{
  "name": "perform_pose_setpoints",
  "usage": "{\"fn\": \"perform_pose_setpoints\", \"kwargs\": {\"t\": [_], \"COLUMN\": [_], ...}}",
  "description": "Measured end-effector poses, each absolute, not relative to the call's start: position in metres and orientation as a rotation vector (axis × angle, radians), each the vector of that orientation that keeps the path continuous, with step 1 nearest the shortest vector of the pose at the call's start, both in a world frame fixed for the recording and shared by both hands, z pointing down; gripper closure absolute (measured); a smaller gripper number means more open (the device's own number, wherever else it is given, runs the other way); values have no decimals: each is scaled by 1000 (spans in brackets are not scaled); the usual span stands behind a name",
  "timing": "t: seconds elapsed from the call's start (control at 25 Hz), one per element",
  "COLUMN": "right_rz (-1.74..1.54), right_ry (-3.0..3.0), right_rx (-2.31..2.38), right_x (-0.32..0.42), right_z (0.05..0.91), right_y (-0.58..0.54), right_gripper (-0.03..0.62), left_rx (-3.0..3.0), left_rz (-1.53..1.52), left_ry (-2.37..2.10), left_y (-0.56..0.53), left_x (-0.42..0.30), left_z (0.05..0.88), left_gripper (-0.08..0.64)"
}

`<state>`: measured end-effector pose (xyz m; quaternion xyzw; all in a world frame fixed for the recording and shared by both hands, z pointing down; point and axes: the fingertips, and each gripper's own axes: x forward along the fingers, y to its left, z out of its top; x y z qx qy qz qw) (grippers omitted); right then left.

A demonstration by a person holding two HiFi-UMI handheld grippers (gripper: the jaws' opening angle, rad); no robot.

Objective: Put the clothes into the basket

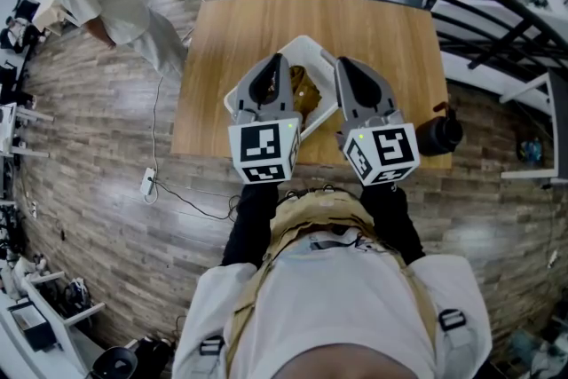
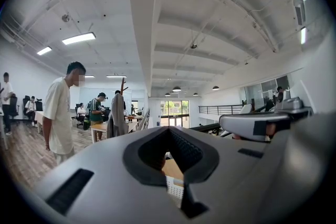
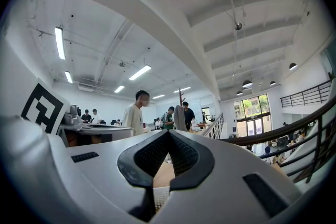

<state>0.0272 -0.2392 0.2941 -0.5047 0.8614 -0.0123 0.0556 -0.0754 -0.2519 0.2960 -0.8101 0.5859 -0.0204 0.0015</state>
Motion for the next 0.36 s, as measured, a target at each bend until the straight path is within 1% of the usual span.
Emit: {"fn": "perform_pose_setpoints", "kwargs": {"t": [0.36], "right_rz": [-28], "right_ry": [2620], "right_rx": [-1530], "right_x": [25], "right_z": [288], "right_y": [-239], "right_gripper": [572], "left_rx": [-2550], "left_rz": [-64], "left_ry": [1829], "left_y": [-252], "left_x": [-75], "left_z": [293], "left_gripper": [561]}}
